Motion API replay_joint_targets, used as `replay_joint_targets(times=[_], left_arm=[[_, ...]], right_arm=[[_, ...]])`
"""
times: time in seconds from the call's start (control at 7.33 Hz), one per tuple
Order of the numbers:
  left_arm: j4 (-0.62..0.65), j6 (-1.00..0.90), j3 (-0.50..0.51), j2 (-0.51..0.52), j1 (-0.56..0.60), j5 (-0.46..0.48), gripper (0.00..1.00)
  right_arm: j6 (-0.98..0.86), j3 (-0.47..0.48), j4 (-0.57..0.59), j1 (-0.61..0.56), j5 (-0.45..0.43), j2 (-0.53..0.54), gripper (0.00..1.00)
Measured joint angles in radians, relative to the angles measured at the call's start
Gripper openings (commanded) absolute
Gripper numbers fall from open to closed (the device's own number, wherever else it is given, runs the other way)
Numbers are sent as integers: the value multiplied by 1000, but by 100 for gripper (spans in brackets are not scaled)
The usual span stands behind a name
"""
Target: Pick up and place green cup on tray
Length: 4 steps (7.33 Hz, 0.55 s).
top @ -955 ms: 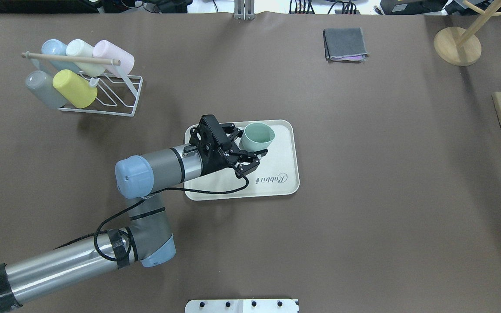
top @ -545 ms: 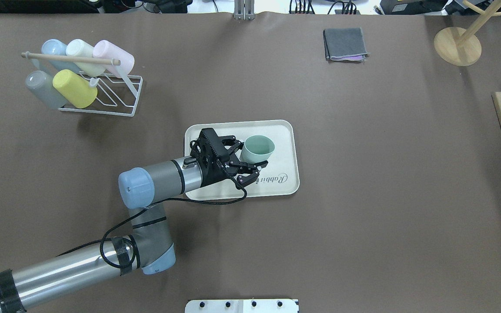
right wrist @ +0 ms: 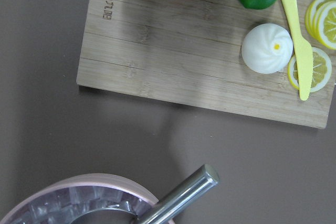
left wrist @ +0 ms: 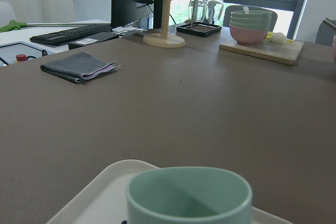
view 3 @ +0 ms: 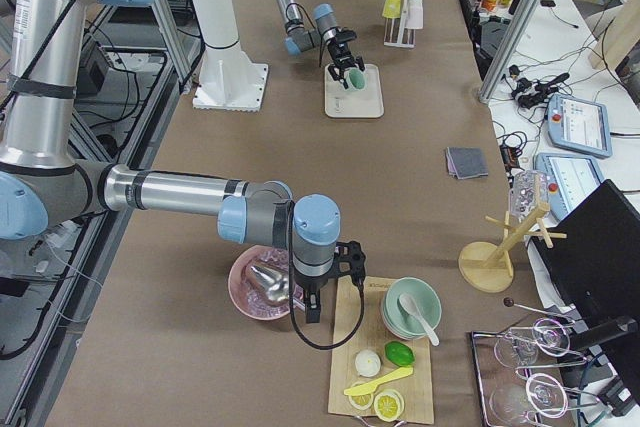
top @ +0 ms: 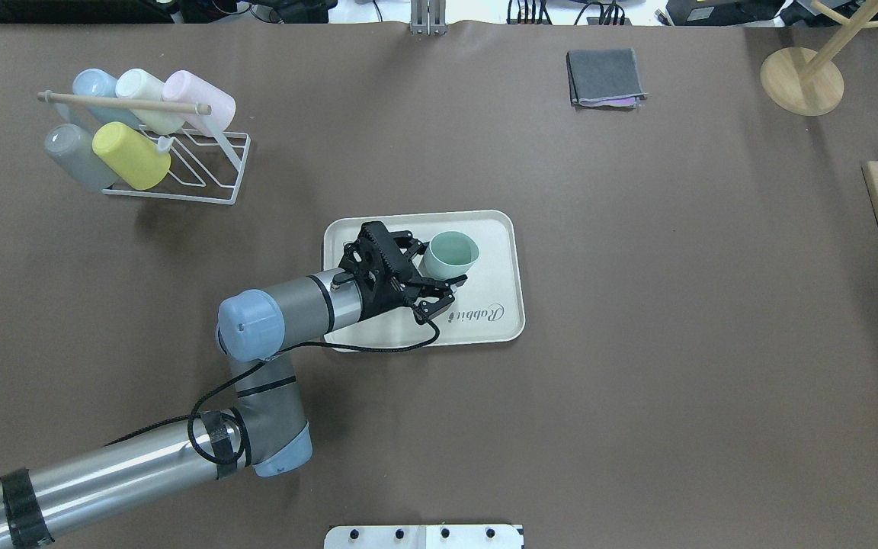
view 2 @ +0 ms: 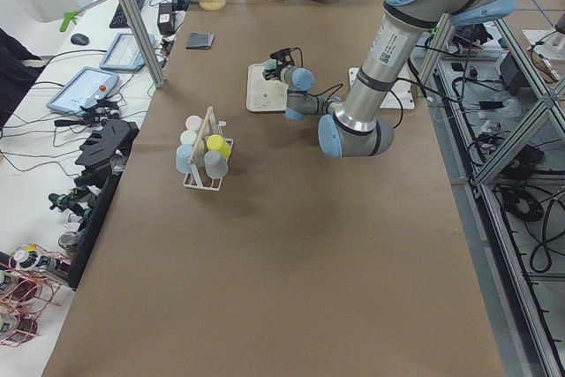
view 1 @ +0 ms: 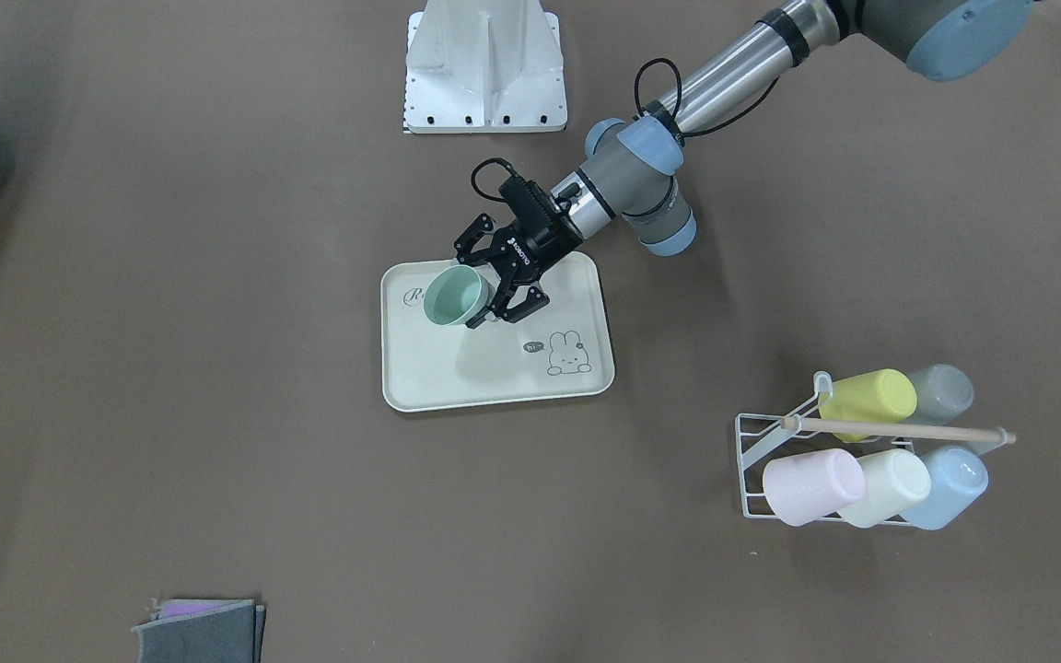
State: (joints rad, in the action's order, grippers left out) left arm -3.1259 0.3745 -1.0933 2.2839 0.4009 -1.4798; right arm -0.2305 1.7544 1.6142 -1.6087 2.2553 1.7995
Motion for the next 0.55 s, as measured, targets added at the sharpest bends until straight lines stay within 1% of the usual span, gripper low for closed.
replay_joint_targets(times=[0.14, 0.55], left_arm=[[14, -6, 2, 3, 1, 3, 21], [27, -16, 9, 21, 1, 5, 71]], right_arm=[[3, -1, 0, 0, 22, 0, 100], [4, -3, -4, 0, 35, -1, 100]])
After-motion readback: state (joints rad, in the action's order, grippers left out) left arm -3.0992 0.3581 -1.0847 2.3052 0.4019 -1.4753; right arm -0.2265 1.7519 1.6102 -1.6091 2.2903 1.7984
